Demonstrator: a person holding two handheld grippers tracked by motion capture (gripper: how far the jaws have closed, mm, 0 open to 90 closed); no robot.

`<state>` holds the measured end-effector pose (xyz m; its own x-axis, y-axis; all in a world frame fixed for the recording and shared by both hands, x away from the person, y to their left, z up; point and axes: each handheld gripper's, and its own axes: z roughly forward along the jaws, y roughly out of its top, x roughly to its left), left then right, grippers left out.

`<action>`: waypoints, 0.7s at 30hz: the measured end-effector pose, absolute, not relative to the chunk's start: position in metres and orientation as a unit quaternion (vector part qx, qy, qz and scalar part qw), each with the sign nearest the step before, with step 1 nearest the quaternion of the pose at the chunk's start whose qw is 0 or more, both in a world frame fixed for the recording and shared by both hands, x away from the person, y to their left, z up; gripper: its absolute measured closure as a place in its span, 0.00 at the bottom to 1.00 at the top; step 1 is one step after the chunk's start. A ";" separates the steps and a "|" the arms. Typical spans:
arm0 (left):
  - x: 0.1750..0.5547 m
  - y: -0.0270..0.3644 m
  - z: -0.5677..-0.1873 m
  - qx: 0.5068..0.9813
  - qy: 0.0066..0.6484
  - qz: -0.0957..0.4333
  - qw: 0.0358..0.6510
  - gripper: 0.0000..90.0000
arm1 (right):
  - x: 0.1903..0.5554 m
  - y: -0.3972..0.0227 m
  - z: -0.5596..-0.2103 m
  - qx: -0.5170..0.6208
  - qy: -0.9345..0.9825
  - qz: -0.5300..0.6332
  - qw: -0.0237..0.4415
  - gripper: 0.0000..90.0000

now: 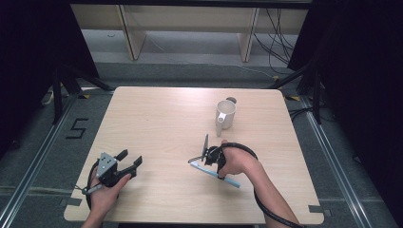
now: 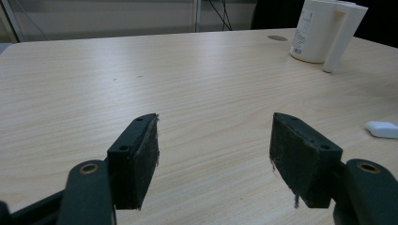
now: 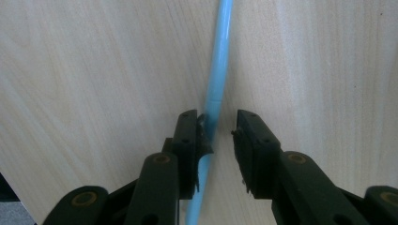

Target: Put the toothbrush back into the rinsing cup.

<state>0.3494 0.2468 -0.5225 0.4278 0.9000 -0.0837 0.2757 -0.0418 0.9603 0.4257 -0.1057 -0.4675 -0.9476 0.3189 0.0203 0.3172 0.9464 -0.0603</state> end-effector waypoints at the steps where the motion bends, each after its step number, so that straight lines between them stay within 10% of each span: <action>1: 0.349 0.247 -0.522 0.659 0.446 0.295 0.529 0.36 | 0.426 -0.105 -0.468 -0.160 -0.987 0.029 0.016 0.79; 21: 0.349 0.247 -0.522 0.659 0.446 0.294 0.529 0.36 | 0.428 -0.101 -0.475 -0.152 -0.988 0.021 0.017 0.85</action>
